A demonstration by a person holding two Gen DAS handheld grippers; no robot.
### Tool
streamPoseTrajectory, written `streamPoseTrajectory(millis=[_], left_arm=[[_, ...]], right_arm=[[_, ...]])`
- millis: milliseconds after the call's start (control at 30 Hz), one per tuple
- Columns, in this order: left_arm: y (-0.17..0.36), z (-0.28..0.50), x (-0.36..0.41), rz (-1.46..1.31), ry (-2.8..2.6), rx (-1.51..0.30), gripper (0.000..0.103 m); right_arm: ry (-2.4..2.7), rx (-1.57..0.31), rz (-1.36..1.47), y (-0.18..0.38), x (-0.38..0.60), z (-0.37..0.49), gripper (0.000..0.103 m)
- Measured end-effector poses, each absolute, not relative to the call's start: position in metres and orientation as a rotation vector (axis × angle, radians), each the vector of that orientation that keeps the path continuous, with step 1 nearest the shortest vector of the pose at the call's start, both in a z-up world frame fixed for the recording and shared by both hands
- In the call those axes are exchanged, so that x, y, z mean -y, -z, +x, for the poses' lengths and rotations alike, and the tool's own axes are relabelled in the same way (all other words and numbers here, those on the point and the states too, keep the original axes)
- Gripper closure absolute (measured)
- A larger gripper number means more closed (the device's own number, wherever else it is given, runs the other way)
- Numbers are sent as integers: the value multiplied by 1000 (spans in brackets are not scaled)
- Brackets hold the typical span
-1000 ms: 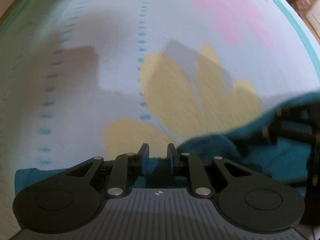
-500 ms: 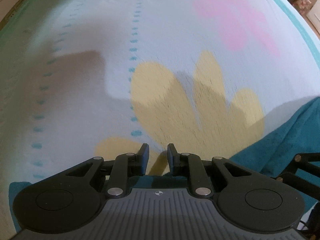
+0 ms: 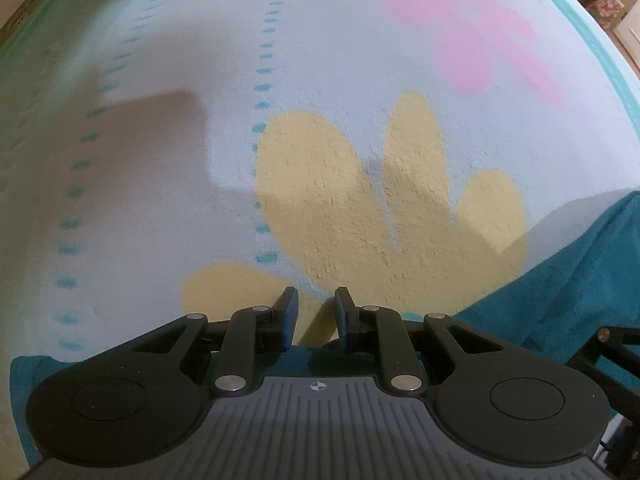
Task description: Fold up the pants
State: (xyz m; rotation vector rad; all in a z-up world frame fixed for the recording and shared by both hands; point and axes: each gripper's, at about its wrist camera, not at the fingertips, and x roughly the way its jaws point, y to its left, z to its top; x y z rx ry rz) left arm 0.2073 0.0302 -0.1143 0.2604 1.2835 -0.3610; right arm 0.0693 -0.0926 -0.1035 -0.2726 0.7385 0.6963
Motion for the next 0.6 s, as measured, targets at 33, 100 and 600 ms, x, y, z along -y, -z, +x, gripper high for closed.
streamPoseTrajectory(millis=[33, 100, 600], left_arm=[[115, 208, -31, 257, 356, -1285, 84], [116, 209, -34, 246, 348, -1289, 84], [118, 206, -30, 264, 353, -1289, 84]], right_arm=[[-689, -727, -277, 102, 92, 68, 61], [-676, -711, -281, 102, 94, 66, 61], [-747, -876, -79, 119, 105, 115, 50]])
